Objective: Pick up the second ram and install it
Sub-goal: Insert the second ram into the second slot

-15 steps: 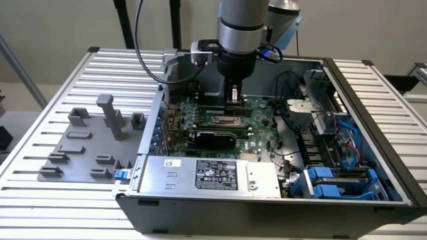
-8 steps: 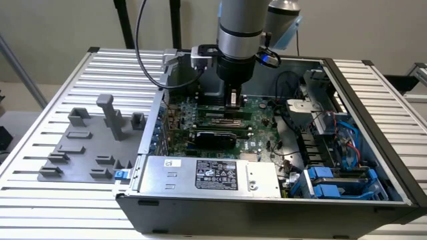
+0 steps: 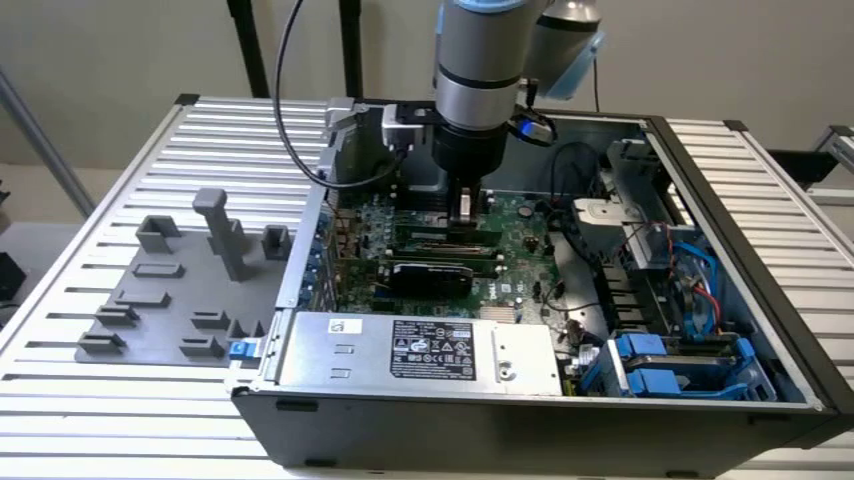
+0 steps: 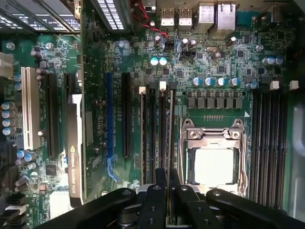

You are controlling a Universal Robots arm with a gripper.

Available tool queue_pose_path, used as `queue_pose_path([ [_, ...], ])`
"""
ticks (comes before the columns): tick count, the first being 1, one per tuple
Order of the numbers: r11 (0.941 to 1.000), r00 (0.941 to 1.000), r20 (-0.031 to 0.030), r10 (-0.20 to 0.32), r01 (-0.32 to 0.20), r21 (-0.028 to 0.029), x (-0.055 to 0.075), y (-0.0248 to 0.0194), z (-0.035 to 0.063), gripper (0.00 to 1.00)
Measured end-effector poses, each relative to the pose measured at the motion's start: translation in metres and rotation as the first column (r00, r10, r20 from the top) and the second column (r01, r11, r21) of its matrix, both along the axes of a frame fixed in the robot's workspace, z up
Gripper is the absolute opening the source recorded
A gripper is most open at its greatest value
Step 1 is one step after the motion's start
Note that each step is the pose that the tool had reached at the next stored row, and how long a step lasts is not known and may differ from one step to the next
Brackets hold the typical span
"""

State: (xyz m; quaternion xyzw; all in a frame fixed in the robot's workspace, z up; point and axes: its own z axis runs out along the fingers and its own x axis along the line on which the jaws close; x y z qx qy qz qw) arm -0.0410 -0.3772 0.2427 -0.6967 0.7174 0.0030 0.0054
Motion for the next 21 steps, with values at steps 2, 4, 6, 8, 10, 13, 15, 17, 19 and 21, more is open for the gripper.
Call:
queue_pose_path([
  [2,1.0,1.0,0.0007,0.001,-0.001,-0.0002,0.0,0.0001,-0.0037,0.0],
  [4,1.0,1.0,0.0014,0.003,-0.003,-0.0005,0.0,0.0001,-0.0073,0.0],
  [6,1.0,1.0,0.0015,0.004,-0.004,-0.001,0.0,0.0001,-0.0089,0.0],
  [8,1.0,1.0,0.0015,0.005,-0.005,-0.0013,0.0,0.0001,-0.0089,0.0],
  [10,1.0,1.0,0.0019,0.005,-0.005,-0.0011,0.0,0.0001,-0.0094,0.0],
  [13,1.0,1.0,0.0031,0.008,-0.008,-0.0011,0.0,0.0001,-0.0116,0.0],
  [15,0.9999,0.9999,0.0033,0.013,-0.013,-0.0013,0.0,0.0001,-0.0125,0.0],
  [17,0.9999,0.9999,0.0033,0.017,-0.017,-0.0015,0.0,0.0,-0.0129,0.0],
  [19,0.9998,0.9998,0.0035,0.02,-0.02,-0.0013,0.0,-0.0004,-0.0132,0.0],
  [21,0.9998,0.9998,0.0034,0.021,-0.021,-0.0014,0.0,-0.0013,-0.0135,0.0],
])
